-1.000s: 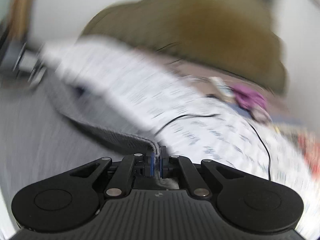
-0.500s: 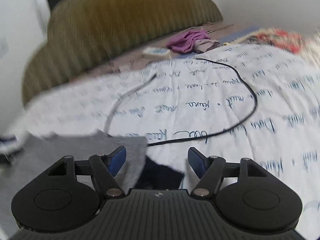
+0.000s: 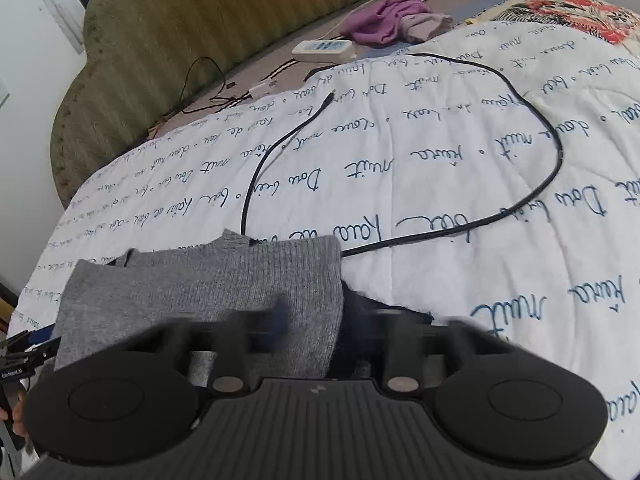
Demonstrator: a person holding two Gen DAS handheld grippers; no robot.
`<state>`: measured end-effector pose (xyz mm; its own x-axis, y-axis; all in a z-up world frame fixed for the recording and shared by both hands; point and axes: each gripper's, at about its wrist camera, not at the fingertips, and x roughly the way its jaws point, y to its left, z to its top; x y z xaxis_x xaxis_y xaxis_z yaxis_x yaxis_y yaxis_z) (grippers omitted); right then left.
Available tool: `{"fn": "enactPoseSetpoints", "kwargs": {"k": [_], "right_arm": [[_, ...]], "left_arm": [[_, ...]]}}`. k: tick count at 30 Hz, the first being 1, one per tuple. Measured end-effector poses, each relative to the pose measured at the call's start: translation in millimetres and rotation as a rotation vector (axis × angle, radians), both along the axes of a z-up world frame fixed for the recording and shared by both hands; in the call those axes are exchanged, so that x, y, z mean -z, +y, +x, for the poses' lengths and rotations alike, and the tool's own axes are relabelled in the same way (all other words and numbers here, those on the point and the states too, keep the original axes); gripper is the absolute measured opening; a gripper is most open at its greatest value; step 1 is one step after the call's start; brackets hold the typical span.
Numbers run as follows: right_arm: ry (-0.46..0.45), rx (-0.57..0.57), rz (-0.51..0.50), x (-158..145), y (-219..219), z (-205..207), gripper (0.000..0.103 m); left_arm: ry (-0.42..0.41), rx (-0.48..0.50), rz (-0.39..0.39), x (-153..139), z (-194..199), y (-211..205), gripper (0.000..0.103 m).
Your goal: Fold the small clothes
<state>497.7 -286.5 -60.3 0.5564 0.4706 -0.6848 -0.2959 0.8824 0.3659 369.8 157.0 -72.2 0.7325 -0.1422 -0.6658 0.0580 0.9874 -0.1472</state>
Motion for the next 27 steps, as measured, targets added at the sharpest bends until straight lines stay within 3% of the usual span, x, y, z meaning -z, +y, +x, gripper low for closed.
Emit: {"fn": "enactPoseSetpoints", "kwargs": {"k": [2,5,8,12,13,14,16,18,19,20,22,24,27], "right_arm": [[-0.040,-0.012,-0.050,-1,6,-6,0.007],[-0.087,0.041,-0.012,-7,-9,-11,0.007],[-0.079,0.115,0.060,-4,-39,-12,0.006],[-0.019,0.114,0.012,23,-35,-10,0.008],[-0.020,0.133,0.035,23,-36,-10,0.021],[-0.014,0.147,0.061,22,-36,-11,0.026],[-0.022,0.167,0.119,14,-39,-21,0.053],[-0.061,0.174,0.140,0,-42,-45,0.062],[-0.089,0.175,0.155,-6,-46,-63,0.064],[-0.111,0.172,0.173,-9,-50,-83,0.066],[-0.110,0.165,0.183,-9,-59,-122,0.074],[-0.061,0.213,0.206,-1,-72,-155,0.077],[0.047,0.286,0.342,25,-91,-193,0.076]], "left_arm": [[0.017,0.010,-0.017,0,8,2,0.081],[0.039,-0.007,-0.003,-1,17,-1,0.020],[0.048,-0.031,0.007,3,18,-3,0.020],[-0.006,-0.045,0.065,11,14,-9,0.022],[-0.006,-0.055,0.059,10,14,-9,0.023],[-0.011,-0.061,0.060,8,12,-8,0.026],[-0.030,-0.080,0.094,-1,3,-8,0.038],[-0.063,-0.114,0.148,-12,-19,-7,0.069],[-0.102,-0.141,0.152,-18,-36,-4,0.075],[-0.142,-0.169,0.128,-22,-55,1,0.080],[-0.160,-0.231,0.010,-26,-91,15,0.080],[-0.122,-0.333,-0.156,-22,-124,30,0.080],[-0.051,-0.433,-0.396,0,-160,39,0.080]]}}
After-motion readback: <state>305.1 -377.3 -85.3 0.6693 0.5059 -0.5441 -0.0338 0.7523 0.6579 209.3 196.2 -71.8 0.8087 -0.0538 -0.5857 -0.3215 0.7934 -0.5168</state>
